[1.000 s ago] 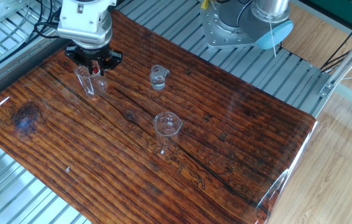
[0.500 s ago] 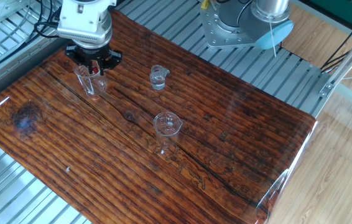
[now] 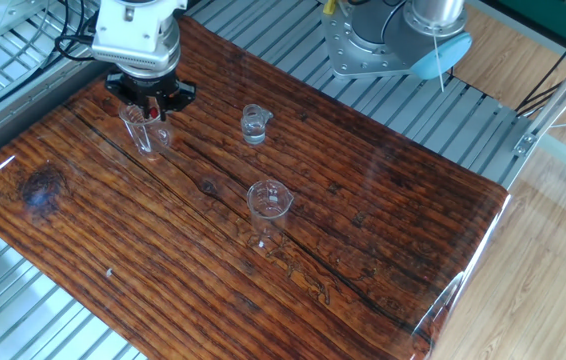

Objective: Transfer liquid using a dropper

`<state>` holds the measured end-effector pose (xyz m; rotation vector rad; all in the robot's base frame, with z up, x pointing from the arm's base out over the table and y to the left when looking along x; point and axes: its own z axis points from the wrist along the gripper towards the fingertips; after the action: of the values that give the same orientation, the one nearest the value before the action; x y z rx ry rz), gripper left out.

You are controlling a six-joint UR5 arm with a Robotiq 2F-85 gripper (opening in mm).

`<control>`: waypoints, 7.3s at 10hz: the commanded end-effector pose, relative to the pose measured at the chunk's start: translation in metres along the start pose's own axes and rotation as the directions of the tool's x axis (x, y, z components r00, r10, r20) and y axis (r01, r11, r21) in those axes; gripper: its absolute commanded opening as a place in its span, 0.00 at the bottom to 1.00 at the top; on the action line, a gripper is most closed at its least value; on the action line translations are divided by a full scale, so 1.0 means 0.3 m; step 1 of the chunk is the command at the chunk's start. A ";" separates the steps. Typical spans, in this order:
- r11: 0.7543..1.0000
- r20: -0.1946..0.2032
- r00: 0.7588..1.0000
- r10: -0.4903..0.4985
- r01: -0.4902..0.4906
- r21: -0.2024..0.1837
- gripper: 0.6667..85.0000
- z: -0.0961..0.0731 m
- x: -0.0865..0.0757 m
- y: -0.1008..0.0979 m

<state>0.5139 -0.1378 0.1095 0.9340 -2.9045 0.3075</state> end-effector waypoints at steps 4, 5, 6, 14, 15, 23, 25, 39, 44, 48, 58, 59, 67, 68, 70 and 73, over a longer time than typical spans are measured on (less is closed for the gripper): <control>1.000 0.003 1.000 0.009 -0.009 -0.004 0.29 -0.015 0.011 -0.012; 1.000 0.002 1.000 0.006 -0.006 -0.008 0.28 -0.025 0.020 -0.017; 1.000 0.003 1.000 0.000 0.000 -0.009 0.27 -0.037 0.029 -0.030; 1.000 0.022 1.000 -0.012 0.013 -0.022 0.25 -0.034 0.011 -0.024; 1.000 0.024 1.000 -0.012 0.013 -0.024 0.25 -0.033 0.009 -0.021; 0.998 0.030 0.999 -0.025 0.026 -0.050 0.44 -0.027 -0.015 0.008; 0.999 0.028 1.000 0.014 -0.013 -0.037 0.43 -0.016 -0.038 0.028; 0.999 -0.001 0.999 0.044 -0.044 -0.009 0.39 -0.029 0.033 0.027; 0.997 0.019 0.998 0.065 -0.066 0.040 0.39 -0.036 0.011 0.037; 0.989 0.003 0.995 0.100 -0.100 0.112 0.39 -0.016 0.003 0.046; 0.985 0.009 0.993 0.120 -0.120 0.125 0.37 -0.013 0.012 0.025; 0.985 0.012 0.992 0.123 -0.124 0.124 0.37 -0.012 0.007 0.027; 0.976 0.024 0.990 0.140 -0.142 0.168 0.35 0.009 0.014 0.008; 0.976 0.027 0.990 0.138 -0.141 0.168 0.35 0.012 0.015 0.006; 0.974 0.024 0.990 0.138 -0.140 0.178 0.35 0.012 0.018 0.002; 0.973 0.029 0.989 0.143 -0.146 0.180 0.35 0.013 0.012 0.004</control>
<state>0.5092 -0.1415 0.1067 0.7608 -2.9900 0.5968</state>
